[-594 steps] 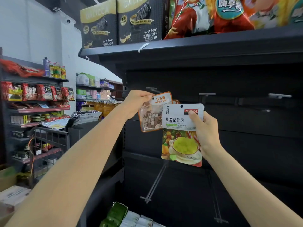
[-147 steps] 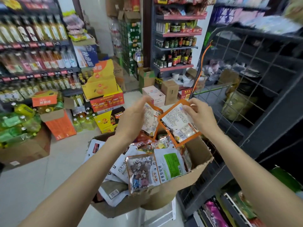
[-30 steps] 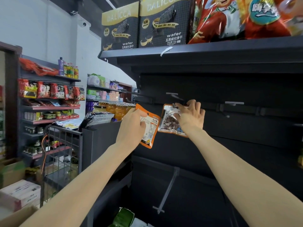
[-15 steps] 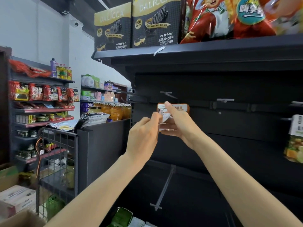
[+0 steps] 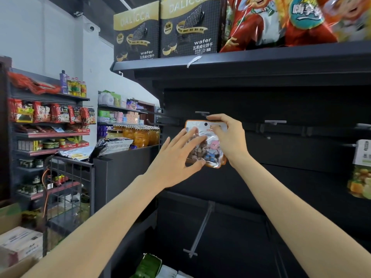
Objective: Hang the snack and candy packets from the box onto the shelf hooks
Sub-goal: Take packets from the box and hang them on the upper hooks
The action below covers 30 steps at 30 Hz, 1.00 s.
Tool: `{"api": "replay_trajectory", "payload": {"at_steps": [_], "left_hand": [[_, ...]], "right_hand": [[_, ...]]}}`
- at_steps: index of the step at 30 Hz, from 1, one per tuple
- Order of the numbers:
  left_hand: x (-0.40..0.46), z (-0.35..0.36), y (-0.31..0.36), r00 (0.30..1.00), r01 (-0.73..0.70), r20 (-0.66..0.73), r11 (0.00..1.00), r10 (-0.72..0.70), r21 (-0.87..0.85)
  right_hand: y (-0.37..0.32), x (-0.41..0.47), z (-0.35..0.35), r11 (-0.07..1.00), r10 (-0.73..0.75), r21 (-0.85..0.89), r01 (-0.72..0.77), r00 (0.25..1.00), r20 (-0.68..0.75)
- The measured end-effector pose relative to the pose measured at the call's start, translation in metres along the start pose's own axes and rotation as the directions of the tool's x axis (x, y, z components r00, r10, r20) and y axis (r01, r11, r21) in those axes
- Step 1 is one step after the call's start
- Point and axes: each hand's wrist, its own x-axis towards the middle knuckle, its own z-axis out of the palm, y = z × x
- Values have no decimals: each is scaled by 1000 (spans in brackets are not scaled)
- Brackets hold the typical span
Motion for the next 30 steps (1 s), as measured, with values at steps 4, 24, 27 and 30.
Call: {"api": "replay_trajectory", "payload": {"at_steps": [4,24,27,30], "left_hand": [[3,6,0,999,38,21,999,-37,-28],[17,28,0,976,50,206,995,-66,83],[20,32,1,980,71,185,997,-71,9],[22,30,3,989,113,106,987,-101,-114]], "right_hand": [[4,2,2,997,-19,-69,19,1000,3],[42,4,7,669,-219,-705,235,969,115],[46,3,1,570,-191,-782,251,966,171],[45,4,-1,523,-196,-801,293,955,221]]}}
